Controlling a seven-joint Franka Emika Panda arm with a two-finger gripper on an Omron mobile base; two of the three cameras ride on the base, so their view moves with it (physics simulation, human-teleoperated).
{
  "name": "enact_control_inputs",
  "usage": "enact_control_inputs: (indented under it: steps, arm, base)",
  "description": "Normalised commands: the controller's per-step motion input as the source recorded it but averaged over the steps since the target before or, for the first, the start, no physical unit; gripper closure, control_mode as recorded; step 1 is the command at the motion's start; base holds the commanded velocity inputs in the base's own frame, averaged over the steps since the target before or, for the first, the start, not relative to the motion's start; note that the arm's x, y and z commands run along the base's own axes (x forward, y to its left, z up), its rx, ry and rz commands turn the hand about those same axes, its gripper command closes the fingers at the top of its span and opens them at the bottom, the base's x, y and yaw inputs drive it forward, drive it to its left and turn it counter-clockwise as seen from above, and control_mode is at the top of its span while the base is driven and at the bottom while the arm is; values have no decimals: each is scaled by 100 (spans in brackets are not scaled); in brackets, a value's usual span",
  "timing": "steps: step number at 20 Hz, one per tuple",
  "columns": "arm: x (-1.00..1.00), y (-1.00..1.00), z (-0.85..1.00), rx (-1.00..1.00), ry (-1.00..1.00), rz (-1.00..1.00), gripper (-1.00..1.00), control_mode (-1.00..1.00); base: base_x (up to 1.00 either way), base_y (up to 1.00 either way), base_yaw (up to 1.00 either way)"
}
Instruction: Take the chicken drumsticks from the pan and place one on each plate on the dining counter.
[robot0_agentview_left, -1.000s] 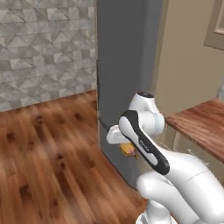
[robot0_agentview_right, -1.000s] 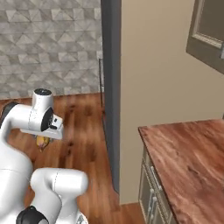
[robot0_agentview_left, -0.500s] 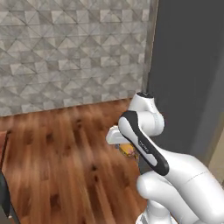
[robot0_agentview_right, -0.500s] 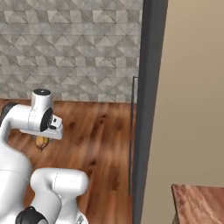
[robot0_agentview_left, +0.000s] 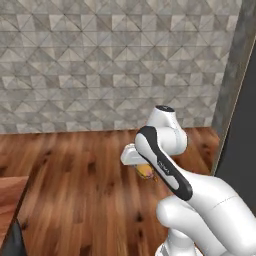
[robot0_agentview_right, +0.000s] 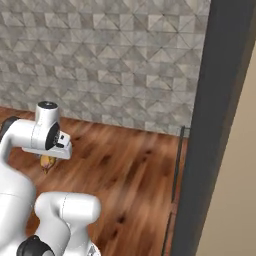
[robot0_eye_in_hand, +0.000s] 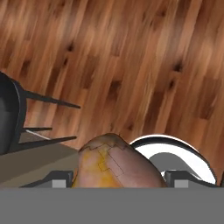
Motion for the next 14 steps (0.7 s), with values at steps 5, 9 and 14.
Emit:
enact_control_inputs:
  steps: [5,9,14]
  arm:
    - [0,0,0,0,0,0,100,100]
    - [0,0,0,0,0,0,100,100]
    - [0,0,0,0,0,0,100,100]
  base:
    - [100,3,39]
    - [100,2,42]
    - [100,2,43]
